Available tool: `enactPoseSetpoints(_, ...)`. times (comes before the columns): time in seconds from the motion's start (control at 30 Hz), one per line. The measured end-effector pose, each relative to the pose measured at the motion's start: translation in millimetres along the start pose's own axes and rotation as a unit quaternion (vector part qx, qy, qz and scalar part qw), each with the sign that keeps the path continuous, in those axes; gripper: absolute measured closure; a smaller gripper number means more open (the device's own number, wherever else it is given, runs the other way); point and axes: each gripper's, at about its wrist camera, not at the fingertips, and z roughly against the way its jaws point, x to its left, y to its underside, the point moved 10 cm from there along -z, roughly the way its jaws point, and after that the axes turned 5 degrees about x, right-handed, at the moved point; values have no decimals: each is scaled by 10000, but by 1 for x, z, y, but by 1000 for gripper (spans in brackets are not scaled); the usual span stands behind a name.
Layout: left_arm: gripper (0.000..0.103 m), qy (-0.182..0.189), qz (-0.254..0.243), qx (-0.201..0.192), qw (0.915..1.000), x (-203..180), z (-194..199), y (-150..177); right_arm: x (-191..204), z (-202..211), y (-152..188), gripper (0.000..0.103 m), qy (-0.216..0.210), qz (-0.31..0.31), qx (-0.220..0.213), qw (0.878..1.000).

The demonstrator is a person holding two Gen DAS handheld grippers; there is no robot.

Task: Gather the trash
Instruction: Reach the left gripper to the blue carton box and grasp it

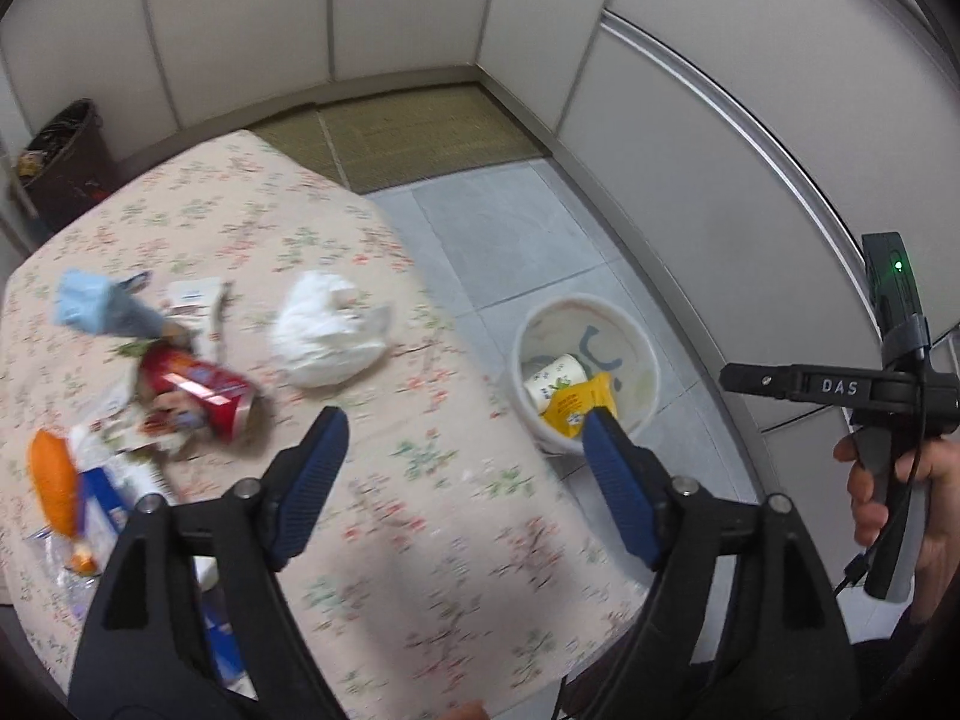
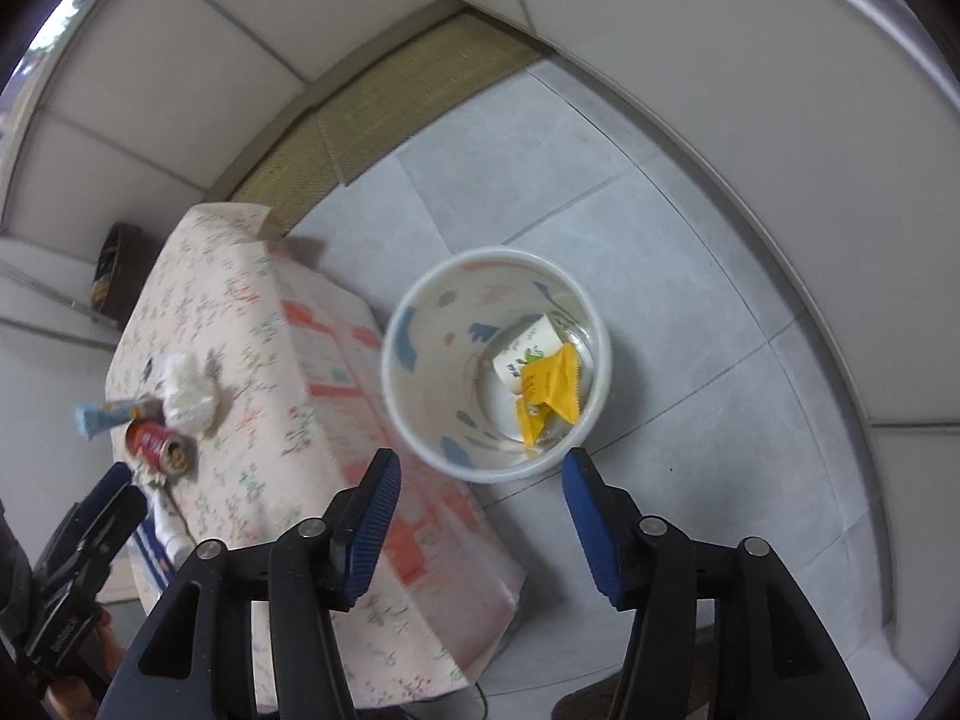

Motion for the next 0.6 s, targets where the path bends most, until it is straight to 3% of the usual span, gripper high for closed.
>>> enactPoseSetpoints(0.17,19,-212,199,-141,9995,44,39,18,41,18,13,41,-114,331,-145,9993)
enactPoseSetpoints(0.3,18,-320,374,-160,9987,74,60,35,79,28,24,34,-158,607,-315,9975)
enactPoseSetpoints(0.6,18,-580,994,227,9931,159,70,89,160,22,62,33,-298,1332,-329,9901)
